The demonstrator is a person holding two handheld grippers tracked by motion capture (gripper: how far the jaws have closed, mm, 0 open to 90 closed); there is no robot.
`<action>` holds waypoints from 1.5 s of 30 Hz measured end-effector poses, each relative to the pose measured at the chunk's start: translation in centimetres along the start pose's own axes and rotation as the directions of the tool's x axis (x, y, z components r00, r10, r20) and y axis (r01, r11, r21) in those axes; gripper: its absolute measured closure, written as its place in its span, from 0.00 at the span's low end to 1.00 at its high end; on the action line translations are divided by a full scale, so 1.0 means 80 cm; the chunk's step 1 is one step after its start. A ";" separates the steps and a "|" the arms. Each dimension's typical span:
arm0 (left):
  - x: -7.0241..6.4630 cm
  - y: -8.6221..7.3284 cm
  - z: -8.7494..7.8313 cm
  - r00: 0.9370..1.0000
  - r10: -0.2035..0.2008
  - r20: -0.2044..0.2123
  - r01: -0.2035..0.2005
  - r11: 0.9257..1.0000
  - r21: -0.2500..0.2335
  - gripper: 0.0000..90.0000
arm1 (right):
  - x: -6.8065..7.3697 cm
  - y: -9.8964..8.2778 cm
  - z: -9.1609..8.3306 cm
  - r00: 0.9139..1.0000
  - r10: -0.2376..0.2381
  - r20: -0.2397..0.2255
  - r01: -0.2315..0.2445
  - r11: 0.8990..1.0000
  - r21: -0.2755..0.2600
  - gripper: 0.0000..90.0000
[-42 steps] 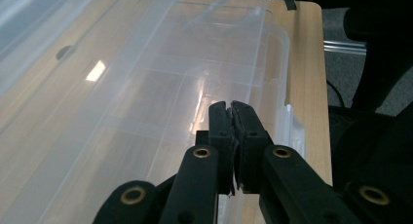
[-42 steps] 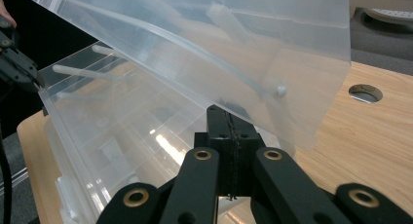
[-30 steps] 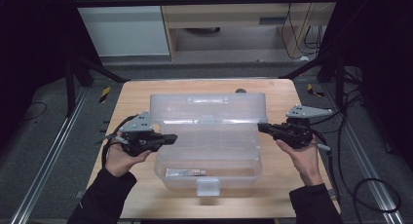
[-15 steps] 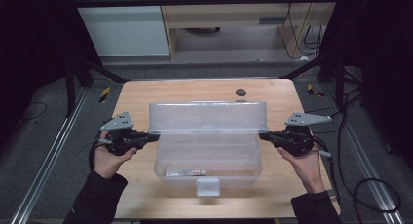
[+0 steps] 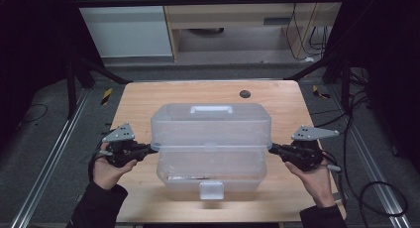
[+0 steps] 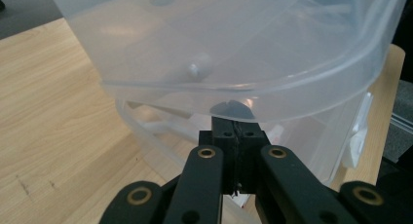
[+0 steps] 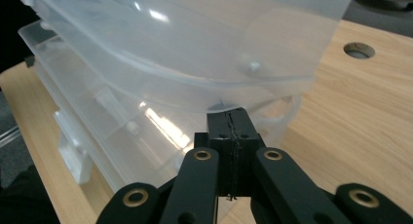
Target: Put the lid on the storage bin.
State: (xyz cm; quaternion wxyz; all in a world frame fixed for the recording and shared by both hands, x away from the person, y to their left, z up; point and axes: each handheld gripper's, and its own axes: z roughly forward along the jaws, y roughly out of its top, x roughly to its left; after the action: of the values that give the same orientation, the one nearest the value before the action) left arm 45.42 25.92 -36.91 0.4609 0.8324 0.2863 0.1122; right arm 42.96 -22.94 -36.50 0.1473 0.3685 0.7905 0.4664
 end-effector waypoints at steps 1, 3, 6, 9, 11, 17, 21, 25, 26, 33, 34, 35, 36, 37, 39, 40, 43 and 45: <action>-0.001 -0.002 0.000 1.000 -0.002 0.001 0.002 1.000 0.005 1.00 | 0.001 -0.002 -0.001 1.000 0.000 0.000 0.000 1.000 0.008 1.00; -0.002 -0.007 0.001 1.000 -0.002 -0.003 0.002 1.000 0.011 1.00 | 0.004 -0.006 -0.001 1.000 -0.005 0.003 0.005 1.000 0.026 1.00; -0.004 -0.013 0.003 1.000 0.004 -0.011 -0.004 1.000 0.024 1.00 | 0.006 -0.010 0.001 1.000 -0.024 0.015 0.023 0.999 0.049 1.00; -0.005 -0.017 0.003 1.000 -0.003 -0.023 0.004 1.000 0.029 1.00 | 0.010 -0.013 0.003 0.999 -0.041 0.034 0.039 0.997 0.073 1.00; -0.004 -0.020 0.003 1.000 -0.009 -0.029 0.010 0.999 0.036 1.00 | 0.012 -0.015 0.003 0.998 -0.049 0.043 0.045 0.995 0.084 1.00; -0.001 -0.026 0.002 0.997 -0.020 -0.072 0.025 0.998 0.065 0.99 | 0.014 -0.021 0.007 0.997 -0.056 0.048 0.050 0.990 0.130 1.00; 0.010 -0.034 0.002 0.993 -0.050 -0.110 0.059 0.995 0.075 0.99 | 0.006 -0.027 0.010 0.997 -0.033 0.066 0.023 0.988 0.153 1.00; 0.024 -0.044 0.000 0.979 -0.090 -0.183 0.105 0.992 0.075 0.98 | 0.000 -0.029 0.010 0.991 -0.043 0.124 0.022 0.987 0.159 1.00; 0.027 -0.047 -0.001 0.974 -0.096 -0.206 0.114 0.991 0.077 0.97 | -0.004 -0.030 0.010 0.990 -0.034 0.136 0.013 0.988 0.152 0.99; 0.055 -0.072 -0.002 0.933 -0.172 -0.317 0.196 0.980 0.044 0.80 | -0.036 -0.052 0.017 0.958 0.017 0.287 -0.053 0.992 0.119 0.89; 0.059 -0.076 -0.002 0.926 -0.180 -0.332 0.206 0.978 0.045 0.77 | -0.039 -0.055 0.017 0.953 0.020 0.302 -0.057 0.992 0.115 0.87; 0.063 -0.080 -0.001 0.919 -0.184 -0.348 0.212 0.976 0.043 0.73 | -0.045 -0.059 0.019 0.949 0.028 0.314 -0.066 0.991 0.113 0.83; 0.066 -0.084 -0.001 0.911 -0.193 -0.364 0.223 0.974 0.042 0.70 | -0.050 -0.062 0.020 0.946 0.034 0.323 -0.073 0.992 0.108 0.80; 0.071 -0.089 0.000 0.903 -0.200 -0.380 0.230 0.973 0.035 0.67 | -0.054 -0.066 0.020 0.940 0.045 0.337 -0.084 0.991 0.101 0.76; 0.077 -0.096 0.000 0.892 -0.197 -0.408 0.232 0.972 0.037 0.59 | -0.064 -0.073 0.021 0.933 0.066 0.355 -0.106 0.990 0.096 0.70; 0.081 -0.100 0.000 0.883 -0.202 -0.424 0.238 0.971 0.033 0.55 | -0.068 -0.076 0.021 0.930 0.067 0.362 -0.106 0.990 0.089 0.68; 0.090 -0.113 0.000 0.861 -0.208 -0.464 0.244 0.970 0.019 0.46 | -0.079 -0.085 0.021 0.922 0.097 0.375 -0.136 0.988 0.079 0.62; 0.096 -0.121 -0.001 0.844 -0.213 -0.492 0.250 0.968 0.009 0.42 | -0.085 -0.089 0.022 0.918 0.102 0.384 -0.140 0.988 0.071 0.57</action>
State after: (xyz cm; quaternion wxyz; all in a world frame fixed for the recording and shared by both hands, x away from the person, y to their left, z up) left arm 48.02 34.42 -45.49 0.3533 0.7528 0.4954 0.2511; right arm 45.40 -28.81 -44.19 0.2499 0.5065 0.7446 0.3558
